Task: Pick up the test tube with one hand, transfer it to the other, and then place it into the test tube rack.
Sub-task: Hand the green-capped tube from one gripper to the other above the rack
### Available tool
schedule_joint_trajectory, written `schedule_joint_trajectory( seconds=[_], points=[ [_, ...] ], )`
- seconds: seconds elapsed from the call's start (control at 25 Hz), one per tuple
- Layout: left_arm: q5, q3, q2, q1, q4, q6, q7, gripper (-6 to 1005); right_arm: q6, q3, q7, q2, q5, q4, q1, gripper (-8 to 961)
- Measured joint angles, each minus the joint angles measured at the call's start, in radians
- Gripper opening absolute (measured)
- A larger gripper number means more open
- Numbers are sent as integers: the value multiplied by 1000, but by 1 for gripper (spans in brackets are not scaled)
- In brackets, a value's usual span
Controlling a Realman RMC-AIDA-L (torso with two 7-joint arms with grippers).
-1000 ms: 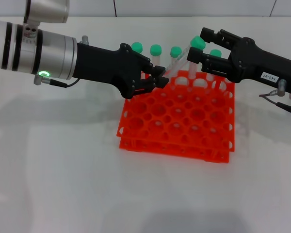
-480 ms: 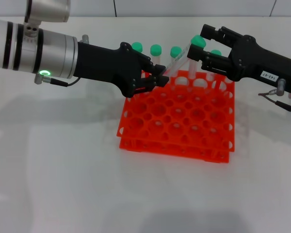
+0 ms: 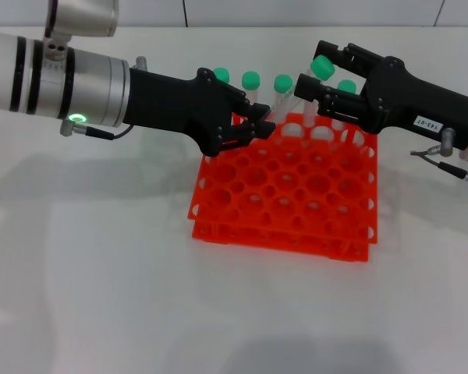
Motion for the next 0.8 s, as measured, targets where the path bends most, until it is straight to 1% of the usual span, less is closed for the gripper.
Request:
schedule_joint_trajectory(
  seconds=[0.28,0.36,0.56,0.8],
  points=[
    [0,2,-2,0,0,0,0,200,0,-3,6,0,13,2,3,631],
    [0,3,-2,0,0,0,0,200,0,-4,4,0,15,17,13,592],
    [0,3,-2,-1,0,0,0,201,0,-12,-1,0,16,26,21,357],
    [-1,1,-2,-2,0,0,0,201,0,-15,-2,0,19,27,24,306]
  ],
)
